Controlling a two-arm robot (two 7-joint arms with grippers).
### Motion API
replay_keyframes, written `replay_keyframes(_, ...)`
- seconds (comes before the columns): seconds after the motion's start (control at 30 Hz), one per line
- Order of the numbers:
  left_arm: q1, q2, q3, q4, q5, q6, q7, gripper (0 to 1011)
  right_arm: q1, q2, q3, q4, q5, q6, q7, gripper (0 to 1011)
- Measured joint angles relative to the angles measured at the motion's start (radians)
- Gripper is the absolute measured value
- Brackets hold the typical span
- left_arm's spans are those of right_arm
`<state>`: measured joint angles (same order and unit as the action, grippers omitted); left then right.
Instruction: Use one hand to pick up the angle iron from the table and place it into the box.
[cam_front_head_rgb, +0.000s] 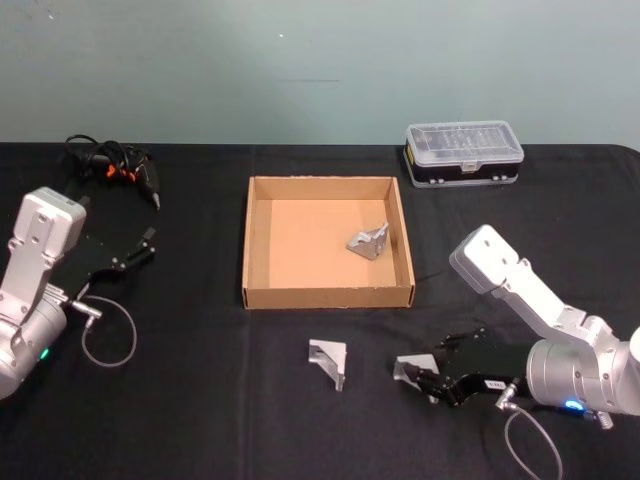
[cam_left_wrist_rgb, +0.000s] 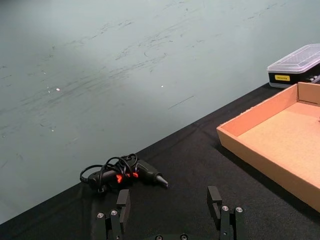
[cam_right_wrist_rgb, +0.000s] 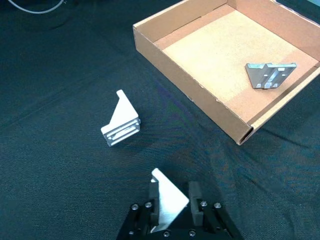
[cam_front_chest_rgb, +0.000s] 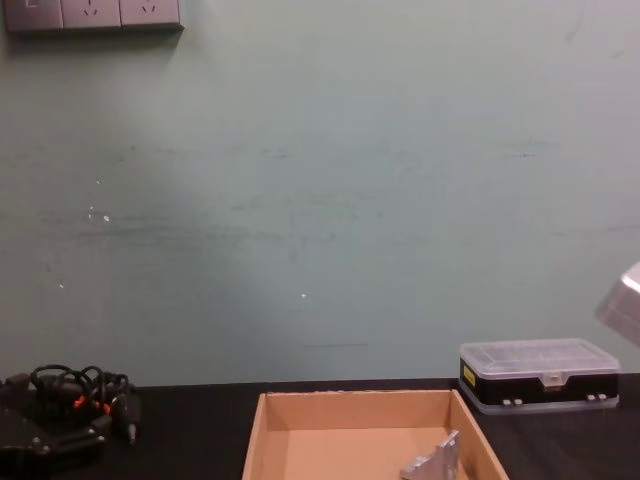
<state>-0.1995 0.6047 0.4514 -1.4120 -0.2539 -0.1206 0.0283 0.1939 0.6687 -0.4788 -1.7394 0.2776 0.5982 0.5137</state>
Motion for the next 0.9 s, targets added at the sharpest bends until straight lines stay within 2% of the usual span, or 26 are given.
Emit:
replay_keyframes(0.1,0.000,0.000,0.000,0.000,0.000,0.000,0.000,1011,0.000,0.000,0.000,0.000,0.000,0.000,0.000,316)
replay_keyframes(0.57,0.000,0.000,0.000,0.000,0.000,0.000,0.000,1011,-0.001,0.000,0.000,-0.001,0.000,0.000,0.000,316)
replay_keyframes(0.9,0.000,0.000,0.000,0.000,0.000,0.000,0.000,1011,-0.008,0.020,0.041,-0.090,0.029,0.001,-0.015,316)
